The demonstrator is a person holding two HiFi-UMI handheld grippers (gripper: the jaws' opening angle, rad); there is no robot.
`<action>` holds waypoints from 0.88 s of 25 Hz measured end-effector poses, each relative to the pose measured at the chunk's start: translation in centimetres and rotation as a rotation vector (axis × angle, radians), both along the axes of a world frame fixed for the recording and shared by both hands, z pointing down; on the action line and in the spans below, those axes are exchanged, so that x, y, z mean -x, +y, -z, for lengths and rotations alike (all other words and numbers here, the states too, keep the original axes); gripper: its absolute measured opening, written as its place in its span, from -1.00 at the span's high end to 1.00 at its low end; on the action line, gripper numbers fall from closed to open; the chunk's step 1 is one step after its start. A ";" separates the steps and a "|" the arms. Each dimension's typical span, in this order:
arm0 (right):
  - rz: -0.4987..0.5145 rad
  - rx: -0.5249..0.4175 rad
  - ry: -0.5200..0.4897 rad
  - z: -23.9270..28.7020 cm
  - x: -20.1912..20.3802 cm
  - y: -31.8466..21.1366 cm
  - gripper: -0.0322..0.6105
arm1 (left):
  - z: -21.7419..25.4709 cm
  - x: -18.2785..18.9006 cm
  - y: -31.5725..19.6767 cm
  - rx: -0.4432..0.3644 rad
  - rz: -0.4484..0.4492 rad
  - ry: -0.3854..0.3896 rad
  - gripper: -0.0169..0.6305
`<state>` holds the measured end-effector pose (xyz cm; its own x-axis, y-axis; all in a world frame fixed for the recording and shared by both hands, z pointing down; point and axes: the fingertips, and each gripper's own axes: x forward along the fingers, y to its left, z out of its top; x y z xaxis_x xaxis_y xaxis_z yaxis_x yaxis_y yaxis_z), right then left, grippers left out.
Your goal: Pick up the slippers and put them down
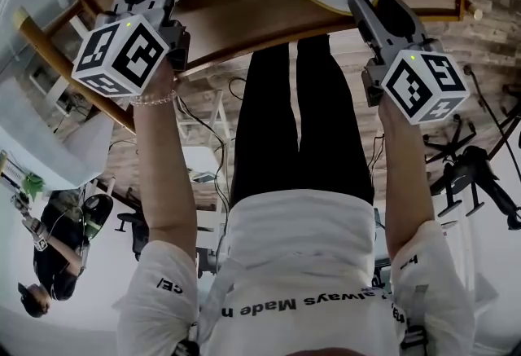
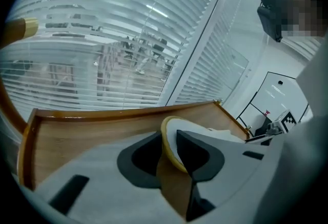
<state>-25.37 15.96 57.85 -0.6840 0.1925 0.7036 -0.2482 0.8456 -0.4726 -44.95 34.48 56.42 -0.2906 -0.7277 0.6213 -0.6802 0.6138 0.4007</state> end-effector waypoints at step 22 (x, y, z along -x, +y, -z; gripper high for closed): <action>0.005 0.002 -0.092 5.7 1.6 -0.3 0.74 | 5.7 0.5 1.7 -0.048 0.044 -0.027 0.78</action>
<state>-26.92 15.63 52.13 -0.7447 0.1972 0.6376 -0.1996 0.8458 -0.4948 -45.46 36.19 50.77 -0.3392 -0.7426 0.5774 -0.6636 0.6240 0.4126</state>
